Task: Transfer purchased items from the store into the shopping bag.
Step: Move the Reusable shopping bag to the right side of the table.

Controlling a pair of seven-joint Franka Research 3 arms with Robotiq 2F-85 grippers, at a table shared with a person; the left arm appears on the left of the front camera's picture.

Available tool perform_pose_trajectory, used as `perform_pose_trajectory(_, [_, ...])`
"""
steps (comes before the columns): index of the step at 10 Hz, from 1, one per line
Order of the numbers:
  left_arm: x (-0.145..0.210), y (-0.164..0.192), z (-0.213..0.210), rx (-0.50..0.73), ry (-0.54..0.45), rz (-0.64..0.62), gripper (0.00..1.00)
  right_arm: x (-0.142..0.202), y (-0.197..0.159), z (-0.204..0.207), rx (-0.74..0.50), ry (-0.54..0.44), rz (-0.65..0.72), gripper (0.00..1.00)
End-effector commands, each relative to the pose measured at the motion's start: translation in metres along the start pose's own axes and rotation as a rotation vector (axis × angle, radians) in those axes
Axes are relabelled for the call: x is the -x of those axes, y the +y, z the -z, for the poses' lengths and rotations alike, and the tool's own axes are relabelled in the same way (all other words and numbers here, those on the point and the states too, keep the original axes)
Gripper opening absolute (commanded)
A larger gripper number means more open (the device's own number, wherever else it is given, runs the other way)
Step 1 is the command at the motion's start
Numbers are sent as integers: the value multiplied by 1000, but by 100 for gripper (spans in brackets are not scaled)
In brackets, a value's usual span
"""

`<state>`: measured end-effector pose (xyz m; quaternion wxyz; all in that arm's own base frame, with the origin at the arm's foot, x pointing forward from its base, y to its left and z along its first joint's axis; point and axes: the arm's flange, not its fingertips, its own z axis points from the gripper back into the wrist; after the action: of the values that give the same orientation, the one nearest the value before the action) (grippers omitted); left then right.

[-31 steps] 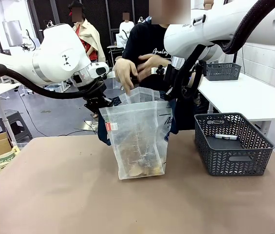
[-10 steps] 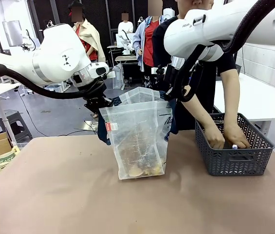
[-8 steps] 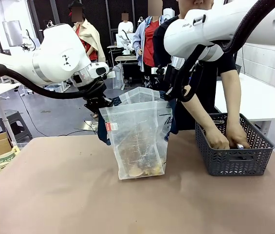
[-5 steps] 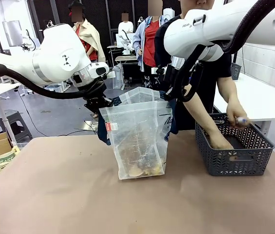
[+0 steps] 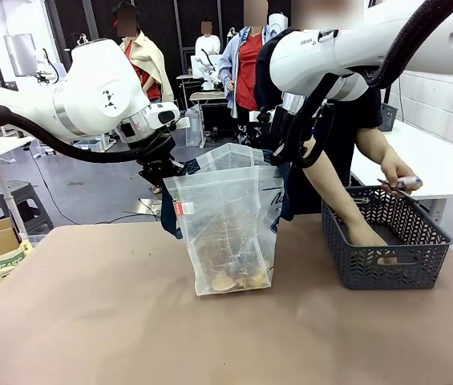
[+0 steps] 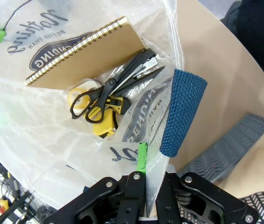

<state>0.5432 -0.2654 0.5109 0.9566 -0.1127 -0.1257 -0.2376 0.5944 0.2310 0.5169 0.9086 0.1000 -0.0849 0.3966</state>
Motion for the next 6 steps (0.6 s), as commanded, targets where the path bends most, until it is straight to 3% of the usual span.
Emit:
perform_pose_trajectory(1, [0,1,-1,-2,-1,-1,0,1,-2,0,1,-1,3,0])
perform_pose_trajectory(6, [0,1,-1,-2,-1,-1,0,1,-2,0,1,-1,3,0])
